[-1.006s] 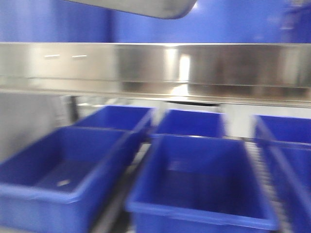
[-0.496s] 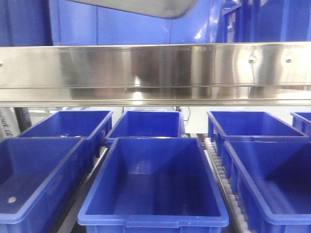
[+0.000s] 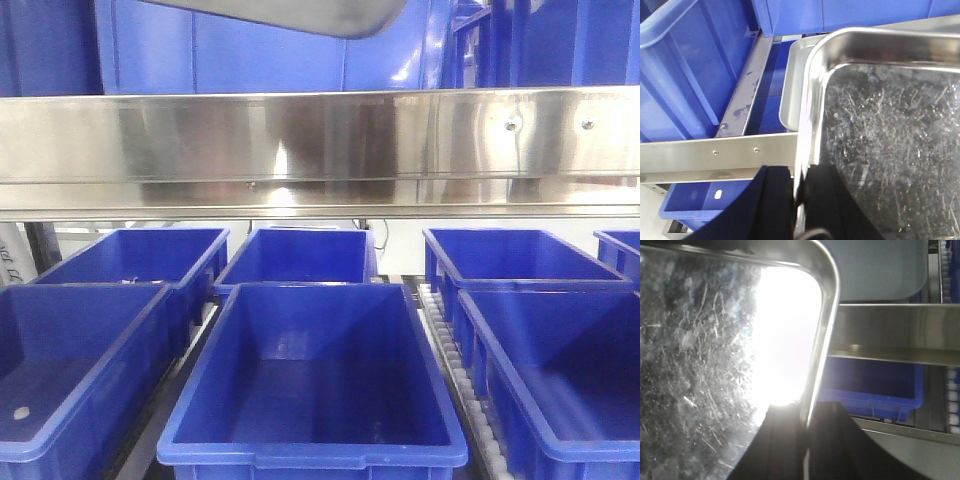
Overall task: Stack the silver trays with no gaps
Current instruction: 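Carry the tray with both grippers to the shelf of blue bins, then hold the tray above the upper shelf with both grippers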
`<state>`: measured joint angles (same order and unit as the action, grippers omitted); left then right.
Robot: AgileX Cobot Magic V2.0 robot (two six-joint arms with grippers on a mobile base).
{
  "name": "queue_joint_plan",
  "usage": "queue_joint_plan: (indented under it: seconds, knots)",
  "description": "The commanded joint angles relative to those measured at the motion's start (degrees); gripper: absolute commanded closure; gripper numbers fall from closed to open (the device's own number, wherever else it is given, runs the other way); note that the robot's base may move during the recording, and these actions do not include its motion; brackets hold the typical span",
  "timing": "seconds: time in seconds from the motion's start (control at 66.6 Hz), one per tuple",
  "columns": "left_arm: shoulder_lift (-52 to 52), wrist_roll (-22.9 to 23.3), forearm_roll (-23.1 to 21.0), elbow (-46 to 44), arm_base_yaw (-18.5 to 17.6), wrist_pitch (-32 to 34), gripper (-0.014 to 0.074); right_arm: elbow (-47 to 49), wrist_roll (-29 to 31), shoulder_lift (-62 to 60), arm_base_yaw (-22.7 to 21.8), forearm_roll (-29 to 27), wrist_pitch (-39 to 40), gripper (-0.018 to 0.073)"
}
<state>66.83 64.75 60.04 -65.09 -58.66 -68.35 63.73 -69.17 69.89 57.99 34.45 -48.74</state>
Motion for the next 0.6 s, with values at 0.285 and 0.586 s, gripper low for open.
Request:
queue_joint_plan:
  seconds: [0.285,0.586]
  knots:
    - [0.47,0.4,-0.29,-0.33,-0.96,5.3,0.0612,0.81,1.02,-0.25,0.99,0.41,23.96,0.0582]
    - [0.47,0.4,-0.29,-0.33,-0.96,5.3,0.0612,0.81,1.02,-0.25,0.99,0.41,23.96,0.0582]
